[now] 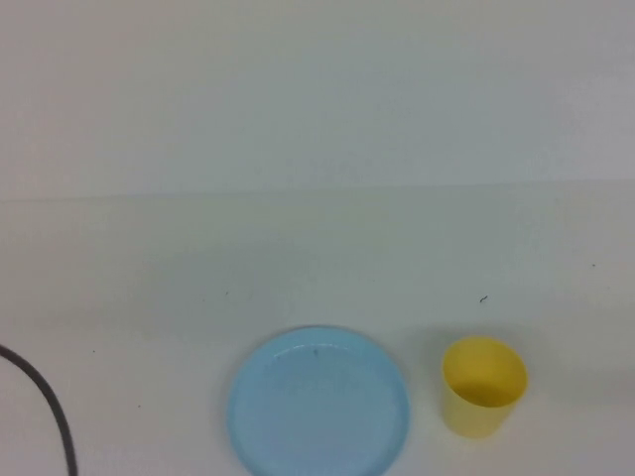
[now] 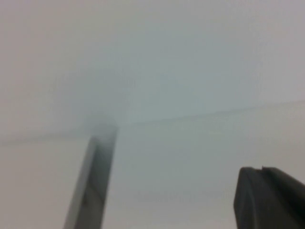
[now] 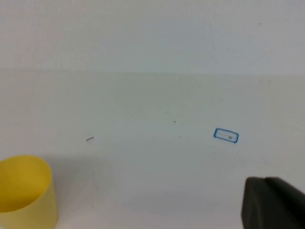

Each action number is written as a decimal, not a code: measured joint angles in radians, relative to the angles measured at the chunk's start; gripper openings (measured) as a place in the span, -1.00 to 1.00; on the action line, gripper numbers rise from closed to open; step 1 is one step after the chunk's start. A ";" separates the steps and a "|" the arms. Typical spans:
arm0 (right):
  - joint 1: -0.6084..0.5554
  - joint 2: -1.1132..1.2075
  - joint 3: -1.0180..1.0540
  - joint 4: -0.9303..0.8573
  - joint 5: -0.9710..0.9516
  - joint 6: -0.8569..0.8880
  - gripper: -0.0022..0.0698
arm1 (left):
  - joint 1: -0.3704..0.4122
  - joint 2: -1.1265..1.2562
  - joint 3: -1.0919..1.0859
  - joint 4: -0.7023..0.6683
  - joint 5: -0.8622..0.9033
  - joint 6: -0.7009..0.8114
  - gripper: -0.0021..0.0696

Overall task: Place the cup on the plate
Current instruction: Pick up the plate from the table

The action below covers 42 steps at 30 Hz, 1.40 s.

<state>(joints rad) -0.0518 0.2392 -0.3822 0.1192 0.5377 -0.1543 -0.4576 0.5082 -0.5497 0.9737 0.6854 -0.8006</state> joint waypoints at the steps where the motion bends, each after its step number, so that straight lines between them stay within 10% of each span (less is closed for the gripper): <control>1: 0.000 0.000 0.000 0.001 0.000 0.000 -0.94 | 0.000 0.011 -0.015 0.000 0.062 0.000 -0.94; 6: 0.000 0.000 0.000 0.005 0.056 -0.026 -0.94 | 0.000 0.023 -0.035 -0.096 0.199 0.024 -0.94; 12: 0.000 0.000 0.000 0.007 0.106 -0.039 -0.94 | 0.000 0.023 -0.035 -0.516 0.209 0.137 -0.94; 20: 0.000 0.000 0.000 0.023 0.121 -0.039 -0.94 | -0.002 0.037 -0.035 -1.131 0.001 0.849 -0.94; 24: 0.000 0.002 0.000 0.071 0.142 -0.041 -0.94 | -0.002 0.119 -0.035 -1.152 -0.102 0.865 -0.84; 31: 0.000 0.093 -0.027 0.125 0.235 -0.041 -0.94 | -0.002 0.363 -0.035 -1.152 -0.252 0.931 0.18; 42: 0.000 0.505 -0.244 0.190 0.457 -0.089 -0.94 | -0.002 0.734 -0.153 -1.089 -0.361 0.899 -0.26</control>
<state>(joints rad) -0.0518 0.7442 -0.6264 0.3092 0.9947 -0.2434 -0.4593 1.2419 -0.7025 -0.1156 0.3242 0.0989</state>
